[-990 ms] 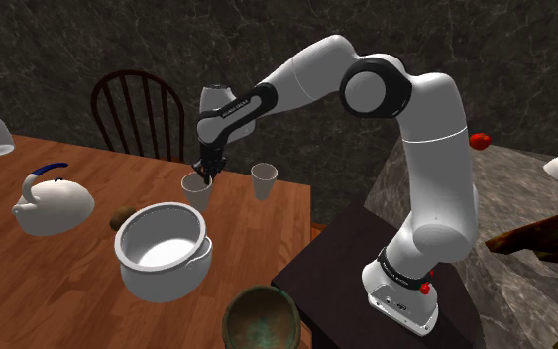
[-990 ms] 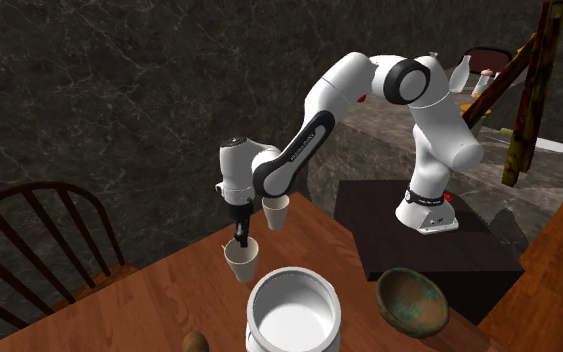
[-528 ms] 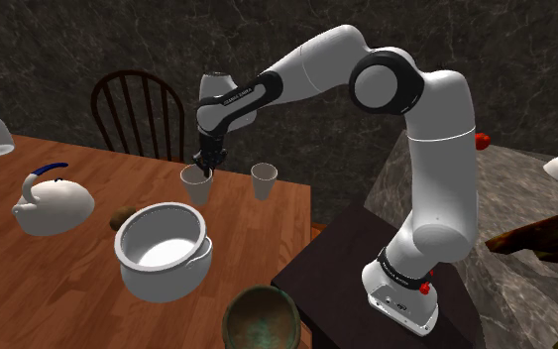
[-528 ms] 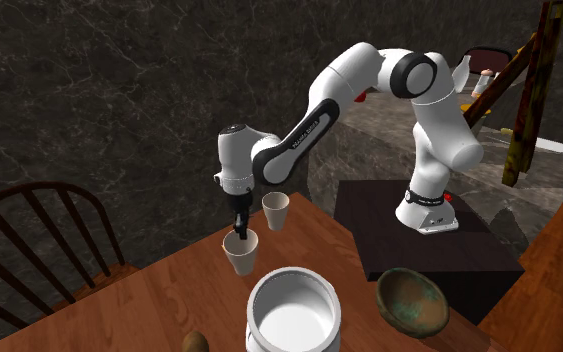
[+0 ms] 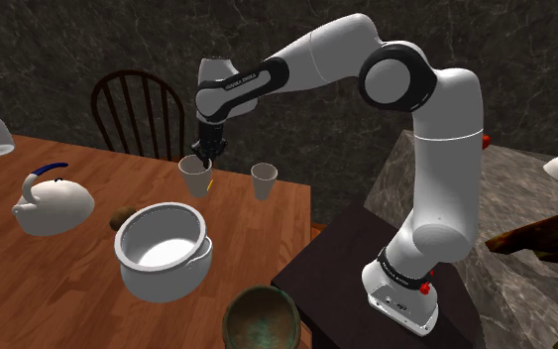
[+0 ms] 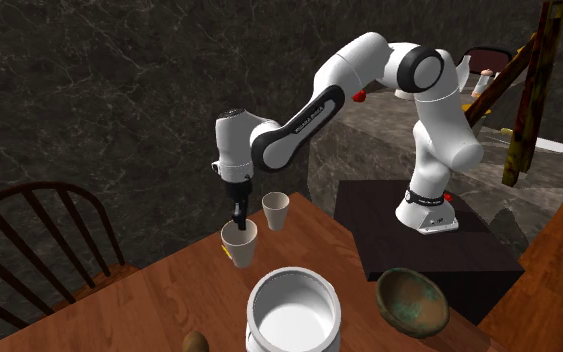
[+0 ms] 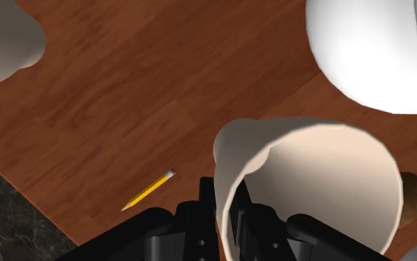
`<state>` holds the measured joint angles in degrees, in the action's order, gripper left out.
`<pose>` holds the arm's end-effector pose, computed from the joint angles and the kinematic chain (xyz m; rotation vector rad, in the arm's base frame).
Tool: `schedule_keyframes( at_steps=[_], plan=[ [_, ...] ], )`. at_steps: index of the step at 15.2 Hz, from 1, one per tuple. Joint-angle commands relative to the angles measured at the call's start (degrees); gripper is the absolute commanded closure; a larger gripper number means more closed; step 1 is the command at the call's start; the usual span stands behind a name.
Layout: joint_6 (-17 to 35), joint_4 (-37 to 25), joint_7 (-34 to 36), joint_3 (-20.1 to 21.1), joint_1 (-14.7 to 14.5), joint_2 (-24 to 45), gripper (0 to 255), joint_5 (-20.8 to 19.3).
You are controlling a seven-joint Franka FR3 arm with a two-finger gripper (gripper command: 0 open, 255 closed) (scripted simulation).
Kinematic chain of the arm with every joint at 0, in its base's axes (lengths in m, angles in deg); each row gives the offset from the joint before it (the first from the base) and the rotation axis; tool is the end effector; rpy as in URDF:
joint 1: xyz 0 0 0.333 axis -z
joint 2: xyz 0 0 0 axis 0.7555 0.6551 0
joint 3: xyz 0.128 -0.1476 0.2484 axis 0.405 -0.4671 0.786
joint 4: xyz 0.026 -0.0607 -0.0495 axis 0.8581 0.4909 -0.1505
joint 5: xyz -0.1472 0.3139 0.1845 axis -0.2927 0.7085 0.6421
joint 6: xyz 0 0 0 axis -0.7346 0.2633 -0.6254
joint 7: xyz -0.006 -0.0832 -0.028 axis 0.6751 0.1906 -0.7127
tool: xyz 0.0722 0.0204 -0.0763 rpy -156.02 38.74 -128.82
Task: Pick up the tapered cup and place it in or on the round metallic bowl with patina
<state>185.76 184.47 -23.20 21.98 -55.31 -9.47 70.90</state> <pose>0.6533 0.1575 0.3065 -3.0059 0.0732 0.0234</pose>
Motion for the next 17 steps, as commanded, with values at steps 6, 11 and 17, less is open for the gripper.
schedule_keyframes(
  at_steps=[6,11,17],
  plan=[
    [-4.36,-1.88,0.40,0.09,0.11,-2.51,255,0.06],
    [-7.52,-3.51,0.70,0.14,0.18,-4.06,255,0.10],
    [-9.44,-2.15,1.33,0.42,0.03,-7.42,255,0.37]
  ],
)
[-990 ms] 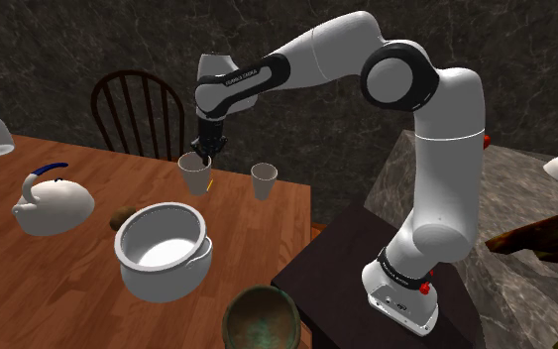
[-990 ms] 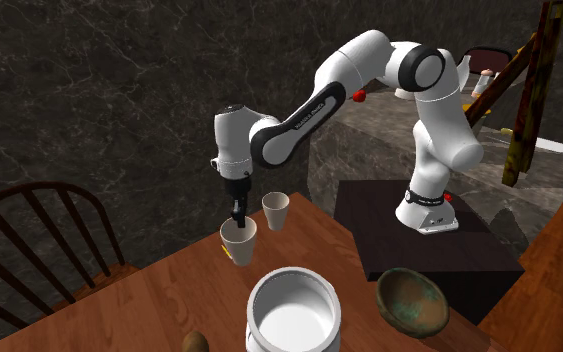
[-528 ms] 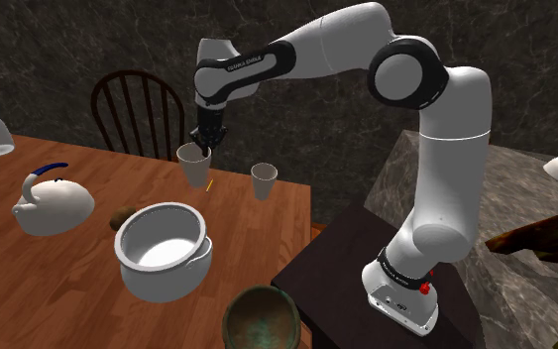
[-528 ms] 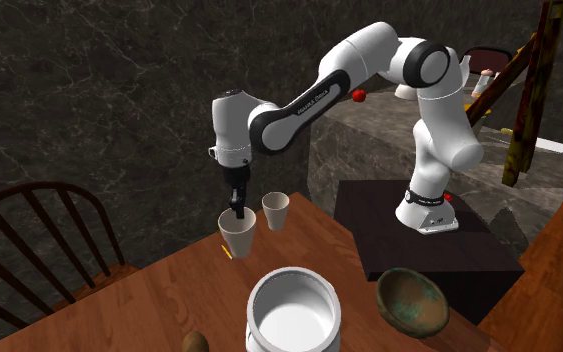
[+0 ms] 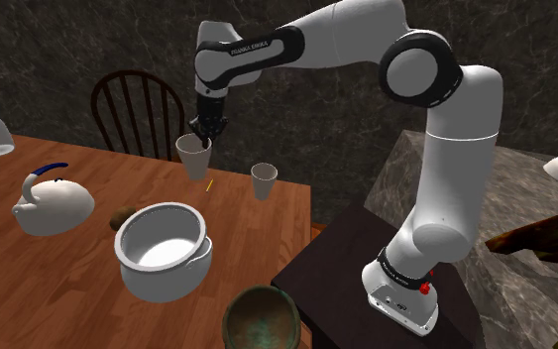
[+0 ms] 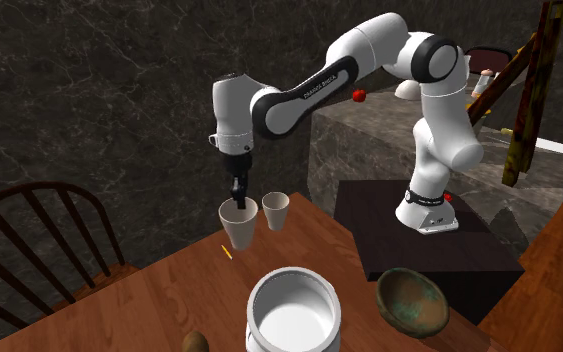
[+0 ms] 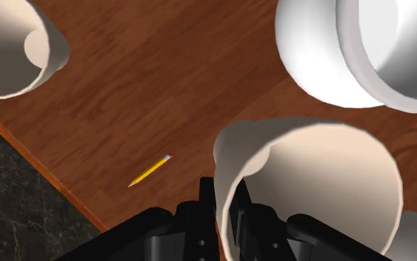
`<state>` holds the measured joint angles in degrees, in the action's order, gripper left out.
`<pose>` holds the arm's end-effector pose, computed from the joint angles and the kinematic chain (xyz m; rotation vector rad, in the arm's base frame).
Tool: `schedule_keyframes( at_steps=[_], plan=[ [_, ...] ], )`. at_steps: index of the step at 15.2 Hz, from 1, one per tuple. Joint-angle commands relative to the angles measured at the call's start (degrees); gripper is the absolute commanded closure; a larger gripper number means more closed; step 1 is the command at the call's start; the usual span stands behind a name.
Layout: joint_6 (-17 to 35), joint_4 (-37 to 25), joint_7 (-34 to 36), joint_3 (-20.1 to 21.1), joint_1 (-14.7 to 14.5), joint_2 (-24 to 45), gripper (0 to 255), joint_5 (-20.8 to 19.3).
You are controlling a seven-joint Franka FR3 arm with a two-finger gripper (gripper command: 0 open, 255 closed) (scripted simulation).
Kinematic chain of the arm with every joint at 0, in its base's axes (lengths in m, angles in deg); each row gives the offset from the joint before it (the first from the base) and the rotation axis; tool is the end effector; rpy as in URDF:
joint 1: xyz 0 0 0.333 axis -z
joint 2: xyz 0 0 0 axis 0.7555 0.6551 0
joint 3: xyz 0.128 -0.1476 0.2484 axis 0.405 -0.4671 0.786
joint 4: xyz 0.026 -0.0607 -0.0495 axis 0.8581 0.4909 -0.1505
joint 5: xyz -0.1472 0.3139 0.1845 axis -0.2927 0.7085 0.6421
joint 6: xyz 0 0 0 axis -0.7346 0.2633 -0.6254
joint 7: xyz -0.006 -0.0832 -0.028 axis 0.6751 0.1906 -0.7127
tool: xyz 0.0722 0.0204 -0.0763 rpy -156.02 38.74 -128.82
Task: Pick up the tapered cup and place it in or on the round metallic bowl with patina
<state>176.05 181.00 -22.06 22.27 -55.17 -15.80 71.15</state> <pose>0.6472 0.1591 0.3930 -3.0059 0.0742 0.0237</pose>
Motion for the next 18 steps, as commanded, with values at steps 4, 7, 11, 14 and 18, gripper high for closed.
schedule_keyframes(
  at_steps=[4,7,11,14,18],
  plan=[
    [3.47,12.48,1.71,1.22,-1.04,-9.33,255,1.26],
    [5.20,19.79,2.97,2.17,-1.89,-15.17,255,2.30],
    [6.70,28.43,4.81,3.62,-3.24,-22.70,255,3.95],
    [7.26,34.19,6.35,4.83,-4.49,-28.24,255,5.43],
    [7.27,41.00,8.66,6.60,-6.52,-35.56,255,7.69]
  ],
)
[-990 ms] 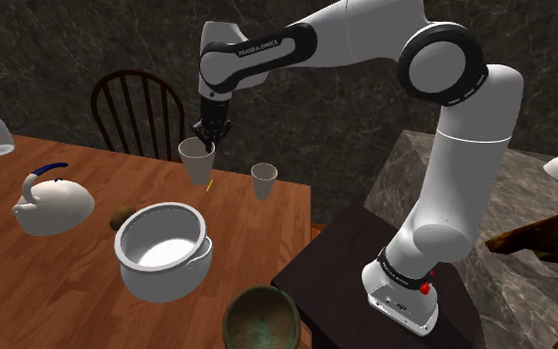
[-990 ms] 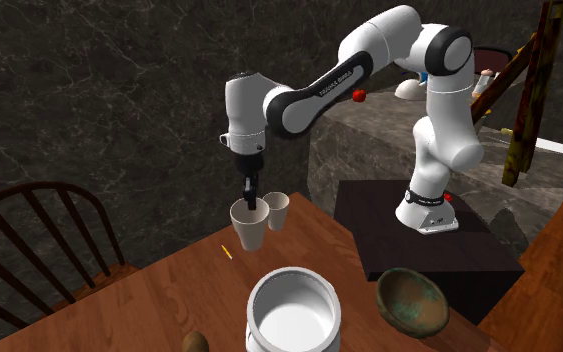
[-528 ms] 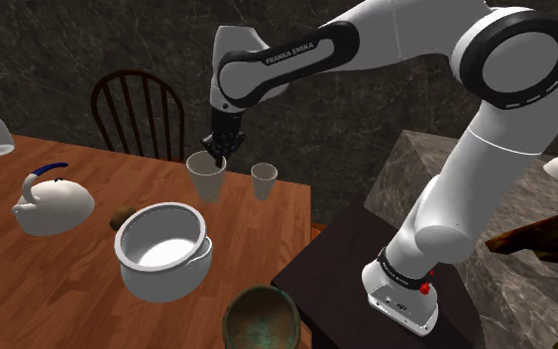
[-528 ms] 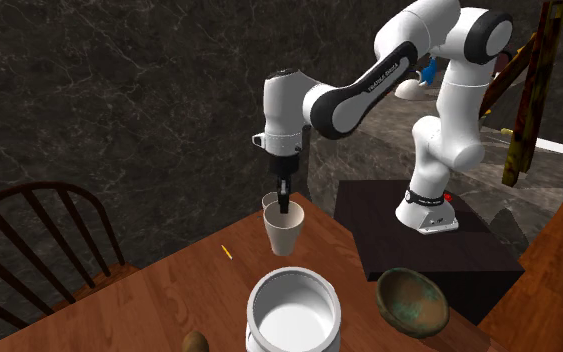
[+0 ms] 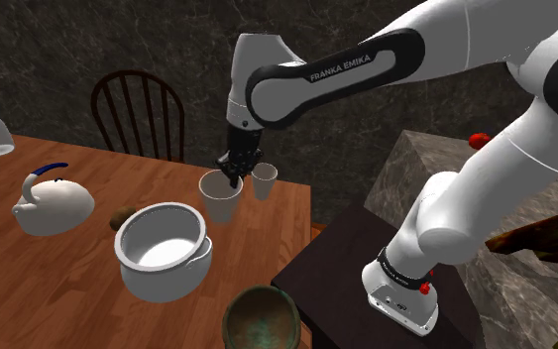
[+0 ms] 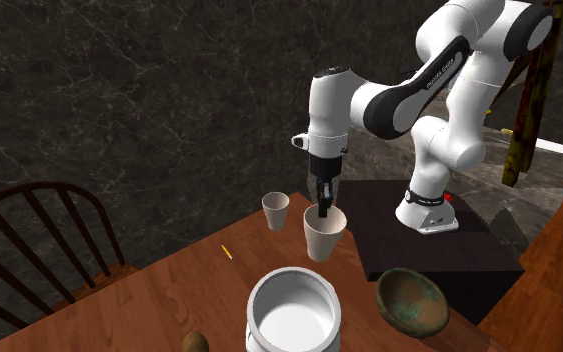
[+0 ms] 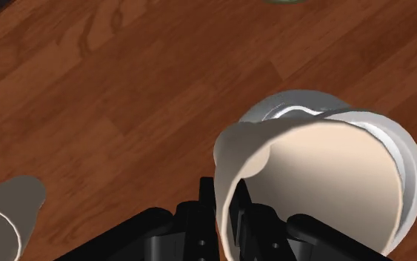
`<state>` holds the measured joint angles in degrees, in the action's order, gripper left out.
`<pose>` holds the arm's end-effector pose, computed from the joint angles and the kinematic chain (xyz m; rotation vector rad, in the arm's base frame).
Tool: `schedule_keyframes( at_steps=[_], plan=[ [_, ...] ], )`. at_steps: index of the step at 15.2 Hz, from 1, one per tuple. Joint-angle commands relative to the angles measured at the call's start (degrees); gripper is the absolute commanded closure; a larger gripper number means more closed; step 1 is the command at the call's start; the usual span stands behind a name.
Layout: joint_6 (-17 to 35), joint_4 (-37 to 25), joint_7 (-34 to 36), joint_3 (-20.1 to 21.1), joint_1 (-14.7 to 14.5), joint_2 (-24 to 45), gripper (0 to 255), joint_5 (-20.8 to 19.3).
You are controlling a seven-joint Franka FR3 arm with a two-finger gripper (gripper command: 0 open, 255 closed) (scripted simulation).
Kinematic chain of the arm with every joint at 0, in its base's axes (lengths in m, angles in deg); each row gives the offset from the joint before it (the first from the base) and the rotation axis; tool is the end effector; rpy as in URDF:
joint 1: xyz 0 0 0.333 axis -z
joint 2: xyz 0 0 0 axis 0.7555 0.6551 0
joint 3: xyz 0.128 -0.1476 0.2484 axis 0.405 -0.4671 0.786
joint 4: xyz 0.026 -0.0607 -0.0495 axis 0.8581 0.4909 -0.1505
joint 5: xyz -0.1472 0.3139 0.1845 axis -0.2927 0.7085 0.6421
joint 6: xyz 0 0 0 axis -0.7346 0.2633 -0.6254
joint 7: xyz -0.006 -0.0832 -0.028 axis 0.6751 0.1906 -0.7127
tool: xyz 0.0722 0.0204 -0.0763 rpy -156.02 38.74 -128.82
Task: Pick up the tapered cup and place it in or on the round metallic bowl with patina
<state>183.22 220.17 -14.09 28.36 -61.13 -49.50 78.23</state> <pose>0.4275 0.2227 0.4198 -3.0054 0.0719 0.0234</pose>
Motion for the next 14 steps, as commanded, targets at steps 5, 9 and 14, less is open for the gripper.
schedule_keyframes(
  at_steps=[5,9,14],
  plan=[
    [-1.05,8.95,4.18,3.03,-3.79,-10.89,255,3.87],
    [-2.80,13.50,7.62,5.31,-6.96,-17.91,255,6.73],
    [-5.80,17.66,12.85,8.59,-11.58,-26.12,255,10.51]
  ],
)
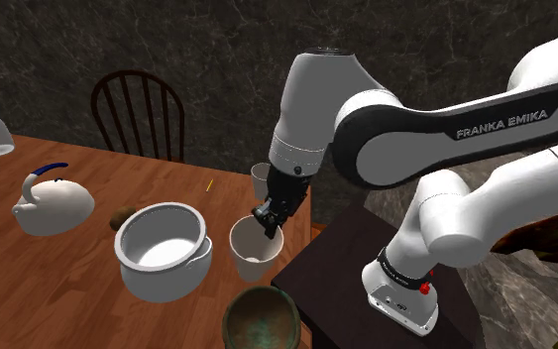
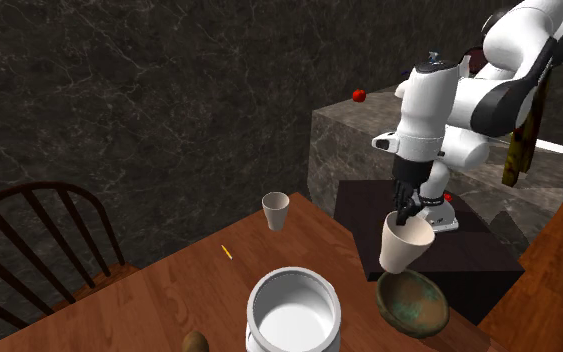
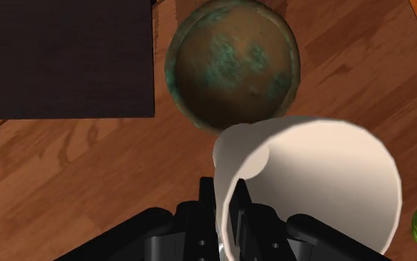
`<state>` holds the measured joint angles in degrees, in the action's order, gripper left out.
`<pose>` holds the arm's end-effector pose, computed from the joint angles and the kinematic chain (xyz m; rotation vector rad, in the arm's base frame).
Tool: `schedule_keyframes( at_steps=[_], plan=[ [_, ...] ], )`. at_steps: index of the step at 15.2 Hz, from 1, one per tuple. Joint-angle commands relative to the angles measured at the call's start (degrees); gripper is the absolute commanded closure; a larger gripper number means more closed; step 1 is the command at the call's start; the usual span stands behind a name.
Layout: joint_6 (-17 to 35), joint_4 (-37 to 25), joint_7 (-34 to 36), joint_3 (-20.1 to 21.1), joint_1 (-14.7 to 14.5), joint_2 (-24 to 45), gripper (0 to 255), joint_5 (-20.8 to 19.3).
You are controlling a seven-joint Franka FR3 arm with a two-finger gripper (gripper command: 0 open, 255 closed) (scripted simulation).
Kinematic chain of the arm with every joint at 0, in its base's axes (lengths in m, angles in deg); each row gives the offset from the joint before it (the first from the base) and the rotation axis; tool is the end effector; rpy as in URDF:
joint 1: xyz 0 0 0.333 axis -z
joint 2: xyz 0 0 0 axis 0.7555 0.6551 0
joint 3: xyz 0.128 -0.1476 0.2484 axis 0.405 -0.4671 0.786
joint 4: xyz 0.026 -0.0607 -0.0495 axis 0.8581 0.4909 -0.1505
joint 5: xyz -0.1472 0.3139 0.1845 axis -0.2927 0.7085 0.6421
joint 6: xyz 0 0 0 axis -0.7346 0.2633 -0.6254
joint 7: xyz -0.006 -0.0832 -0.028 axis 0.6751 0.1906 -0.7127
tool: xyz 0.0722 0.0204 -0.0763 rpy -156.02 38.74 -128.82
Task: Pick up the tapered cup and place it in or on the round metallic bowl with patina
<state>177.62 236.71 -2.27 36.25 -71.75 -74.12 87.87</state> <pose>0.2498 0.2748 0.4411 -3.0060 0.0703 0.0227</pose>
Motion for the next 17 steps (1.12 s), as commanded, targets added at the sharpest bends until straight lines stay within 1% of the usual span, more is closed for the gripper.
schedule_keyframes(
  at_steps=[1,4,5,17],
  plan=[
    [-0.86,1.74,2.22,1.43,-1.94,-3.02,255,1.65],
    [-2.94,3.16,5.99,3.73,-5.00,-7.26,255,3.99],
    [-3.34,3.35,6.77,4.20,-5.61,-8.03,255,4.45],
    [7.70,9.82,5.28,7.59,-6.43,-3.34,255,7.82]
  ],
)
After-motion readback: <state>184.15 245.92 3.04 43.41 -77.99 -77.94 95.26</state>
